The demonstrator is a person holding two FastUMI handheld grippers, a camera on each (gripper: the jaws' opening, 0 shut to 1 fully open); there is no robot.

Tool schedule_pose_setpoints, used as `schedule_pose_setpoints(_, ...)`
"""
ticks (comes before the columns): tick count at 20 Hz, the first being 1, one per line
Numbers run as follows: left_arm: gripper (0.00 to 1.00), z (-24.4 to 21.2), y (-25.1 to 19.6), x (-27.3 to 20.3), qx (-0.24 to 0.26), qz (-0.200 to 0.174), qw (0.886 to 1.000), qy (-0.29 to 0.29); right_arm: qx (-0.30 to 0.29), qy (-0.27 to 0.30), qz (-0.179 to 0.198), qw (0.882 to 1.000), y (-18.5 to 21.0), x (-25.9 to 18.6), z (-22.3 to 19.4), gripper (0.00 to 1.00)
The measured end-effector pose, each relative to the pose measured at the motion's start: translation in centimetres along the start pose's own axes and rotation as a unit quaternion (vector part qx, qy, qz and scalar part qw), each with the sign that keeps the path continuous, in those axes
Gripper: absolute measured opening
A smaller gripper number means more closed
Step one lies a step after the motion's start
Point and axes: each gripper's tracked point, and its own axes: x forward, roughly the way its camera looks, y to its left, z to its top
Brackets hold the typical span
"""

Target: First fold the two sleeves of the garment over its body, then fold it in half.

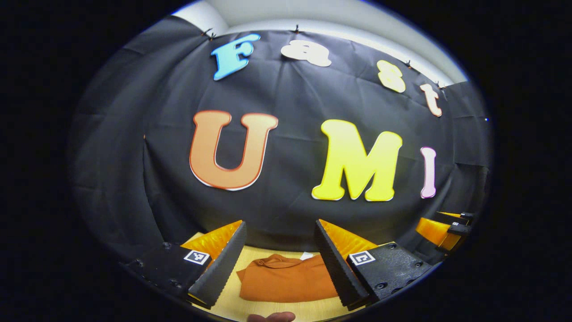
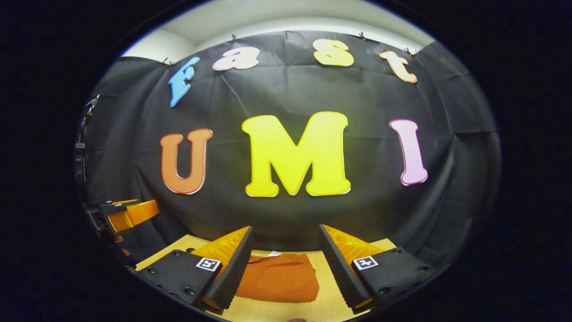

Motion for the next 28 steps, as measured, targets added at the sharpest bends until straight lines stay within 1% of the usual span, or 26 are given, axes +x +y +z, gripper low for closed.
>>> schedule_pose_setpoints(1,1.0,0.6,-1.0,-1.4,0.001,-0.009,1.0,-0.01,-0.004,-0.005,0.001,1.0,0.1,-1.3,0.3,0.91)
schedule_pose_setpoints(2,0.98,0.8,-1.5,-2.9,0.007,-0.012,1.0,-0.019,0.0,-0.008,0.001,1.0,0.3,-2.5,0.5,0.94)
schedule_pose_setpoints(4,0.98,0.4,-1.8,-4.9,0.03,-0.004,0.999,-0.033,0.007,-0.014,0.0,1.0,0.3,-5.1,0.1,0.93)
schedule_pose_setpoints(6,0.98,-0.1,-2.4,-7.1,0.045,-0.008,0.998,-0.043,0.007,-0.018,-0.009,1.0,-0.1,-7.0,-0.5,0.93)
schedule_pose_setpoints(7,0.98,-0.6,-2.4,-8.2,0.049,-0.011,0.998,-0.044,0.01,-0.026,-0.007,1.0,0.2,-8.0,-0.3,0.92)
schedule_pose_setpoints(10,0.98,-1.8,-2.9,-10.8,0.036,-0.016,0.998,-0.047,0.003,-0.038,-0.01,0.999,0.4,-9.9,-1.1,0.93)
schedule_pose_setpoints(11,1.0,-2.1,-3.0,-11.1,0.034,-0.018,0.998,-0.045,0.003,-0.042,-0.011,0.999,0.4,-10.3,-1.3,0.93)
schedule_pose_setpoints(12,0.98,-2.4,-3.1,-11.2,0.036,-0.018,0.998,-0.044,0.002,-0.042,-0.008,0.999,0.7,-10.6,-1.4,0.93)
schedule_pose_setpoints(16,0.98,-2.7,-3.3,-11.6,0.051,-0.021,0.997,-0.047,0.0,-0.047,-0.009,0.999,1.0,-11.0,-1.4,0.93)
schedule_pose_setpoints(17,0.98,-2.6,-3.3,-11.6,0.052,-0.02,0.997,-0.048,0.002,-0.049,-0.009,0.999,1.0,-10.9,-1.4,0.94)
schedule_pose_setpoints(18,0.98,-2.4,-3.2,-11.7,0.052,-0.018,0.997,-0.05,0.002,-0.049,-0.01,0.999,1.0,-10.9,-1.4,0.93)
schedule_pose_setpoints(20,0.98,-2.2,-3.0,-11.8,0.054,-0.012,0.997,-0.055,-0.002,-0.052,-0.013,0.999,1.1,-10.9,-1.3,0.94)
schedule_pose_setpoints(25,0.98,-2.4,-2.4,-11.8,0.059,0.002,0.997,-0.053,-0.012,-0.055,-0.008,0.998,1.9,-10.9,-1.4,0.93)
schedule_pose_setpoints(28,0.98,-2.5,-2.2,-11.8,0.059,0.007,0.997,-0.052,-0.002,-0.051,-0.01,0.999,1.9,-10.7,-1.7,0.94)
